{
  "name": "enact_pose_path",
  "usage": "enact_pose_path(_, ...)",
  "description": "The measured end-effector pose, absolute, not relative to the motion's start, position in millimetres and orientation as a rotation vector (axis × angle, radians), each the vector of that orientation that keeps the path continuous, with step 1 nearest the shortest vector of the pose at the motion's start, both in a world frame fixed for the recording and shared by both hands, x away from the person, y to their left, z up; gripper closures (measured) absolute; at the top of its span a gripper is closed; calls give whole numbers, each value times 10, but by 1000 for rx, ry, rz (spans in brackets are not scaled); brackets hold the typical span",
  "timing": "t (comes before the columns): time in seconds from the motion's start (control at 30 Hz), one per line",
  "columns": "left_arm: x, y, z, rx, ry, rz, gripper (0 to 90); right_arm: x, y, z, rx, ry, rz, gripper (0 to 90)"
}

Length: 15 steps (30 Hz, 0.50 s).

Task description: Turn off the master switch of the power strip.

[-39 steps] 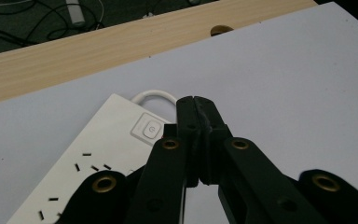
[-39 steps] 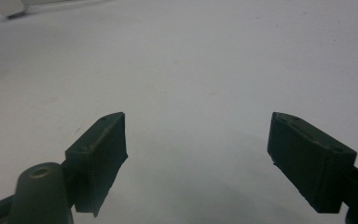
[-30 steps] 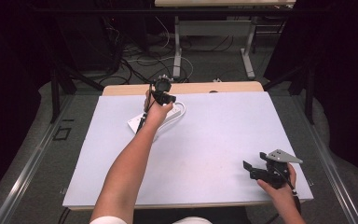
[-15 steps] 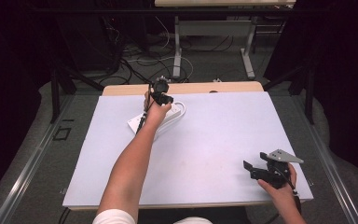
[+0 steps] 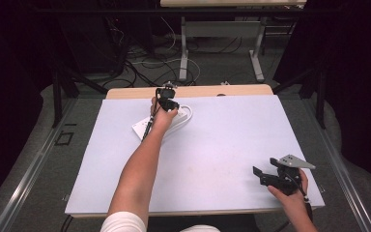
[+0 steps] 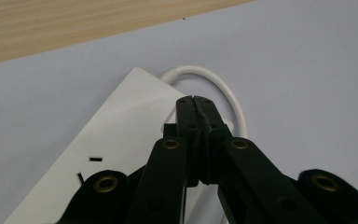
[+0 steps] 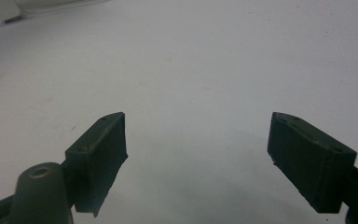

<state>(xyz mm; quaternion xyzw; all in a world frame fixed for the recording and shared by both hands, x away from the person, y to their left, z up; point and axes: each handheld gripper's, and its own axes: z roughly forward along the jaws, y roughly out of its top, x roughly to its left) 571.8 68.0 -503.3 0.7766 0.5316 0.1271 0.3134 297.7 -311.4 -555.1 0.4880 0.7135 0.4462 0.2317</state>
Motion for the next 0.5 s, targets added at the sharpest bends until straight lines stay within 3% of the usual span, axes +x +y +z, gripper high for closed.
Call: enact_pose_path(0.5, 5775, 599, -5202, 2072, 1429, 326, 900, 2967, -3153, -5539, 1345, 1943, 1238, 193)
